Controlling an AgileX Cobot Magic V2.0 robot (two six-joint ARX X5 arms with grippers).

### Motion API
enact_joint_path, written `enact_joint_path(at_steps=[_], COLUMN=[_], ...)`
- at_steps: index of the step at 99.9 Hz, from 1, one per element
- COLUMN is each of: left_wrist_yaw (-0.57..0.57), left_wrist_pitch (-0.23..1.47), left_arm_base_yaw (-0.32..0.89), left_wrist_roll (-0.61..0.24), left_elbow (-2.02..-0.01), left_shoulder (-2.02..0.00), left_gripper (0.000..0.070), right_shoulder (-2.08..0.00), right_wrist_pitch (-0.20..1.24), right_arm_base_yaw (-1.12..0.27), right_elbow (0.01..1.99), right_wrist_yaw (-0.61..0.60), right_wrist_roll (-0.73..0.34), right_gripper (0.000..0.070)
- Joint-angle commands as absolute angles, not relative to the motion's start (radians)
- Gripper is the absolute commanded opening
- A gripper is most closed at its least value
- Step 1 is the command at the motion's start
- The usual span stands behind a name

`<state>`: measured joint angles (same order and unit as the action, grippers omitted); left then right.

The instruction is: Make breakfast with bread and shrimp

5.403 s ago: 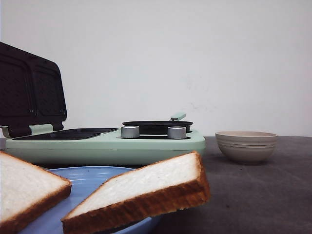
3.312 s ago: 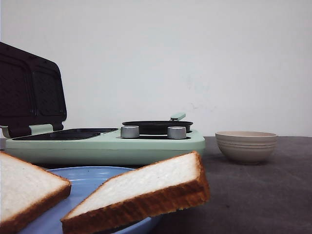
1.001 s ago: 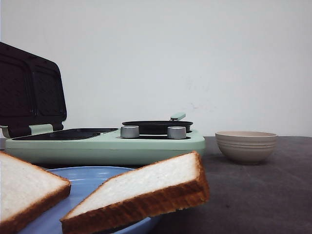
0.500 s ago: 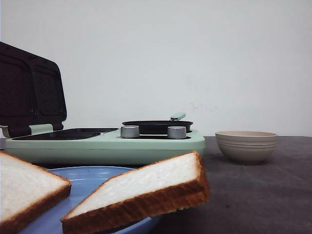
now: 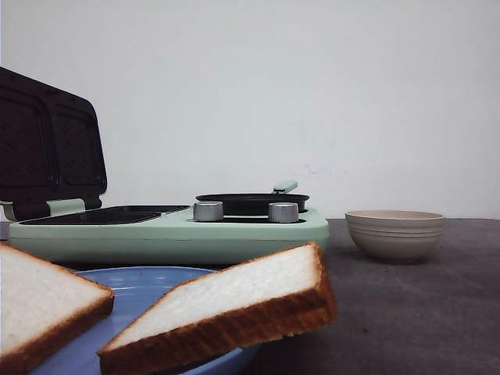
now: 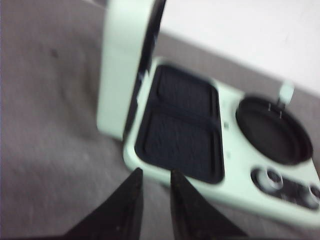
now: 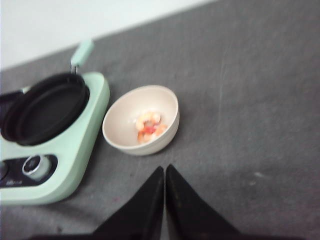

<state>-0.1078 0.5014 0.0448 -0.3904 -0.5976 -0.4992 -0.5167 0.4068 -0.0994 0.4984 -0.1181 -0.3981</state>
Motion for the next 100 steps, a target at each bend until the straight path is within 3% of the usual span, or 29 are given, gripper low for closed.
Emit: enact_joint_path(at_steps=[1,22,50,72,77,89,100], left_wrist_yaw=[-0.137,-0.258,-0.279,-0.394,-0.393,-0.389,-0.39], left_wrist_pitch=[0.562,0.689,0.849,0.904,0.928,0.975,1.002], left_arm_base_yaw=[0.044,0.045,0.046,0.046,0.047,0.048,0.048], left_wrist_roll=[-0.378,-0.379,-0.379,-0.379,-0.374,-0.349,-0.326], left_elbow=[-0.647,-0.676,-0.676,-0.676,-0.676,-0.675,-0.675], left_shoulder=[-0.549,-0.621,-0.622,-0.628,-0.637,-0.68,-0.731], left_gripper=[0.0013,0.0015,0.0017,0.003,0.0055,0.0246,0.0283], right_shoulder=[-0.542,-0.545,-0.533,-0.533,-0.533,-0.533,-0.533], right_wrist_pitch=[0.402,0.371,0.407,0.422,0.431,0.445,0.449], right_arm_base_yaw=[-0.101,-0.101,-0.101,-0.101,-0.101,-0.101,-0.101], right_elbow=[0.526,0.53,0.53,0.53,0.53,0.53,0.53], right_wrist_yaw=[-0.156,-0.184,-0.323,-0.371,-0.372,-0.407,-0.424], right_wrist_roll=[-0.408,-0.408,-0.407,-0.407,-0.407,-0.404,-0.404], right_gripper=[0.0,0.0,0.0,0.0,0.0,0.0,0.0])
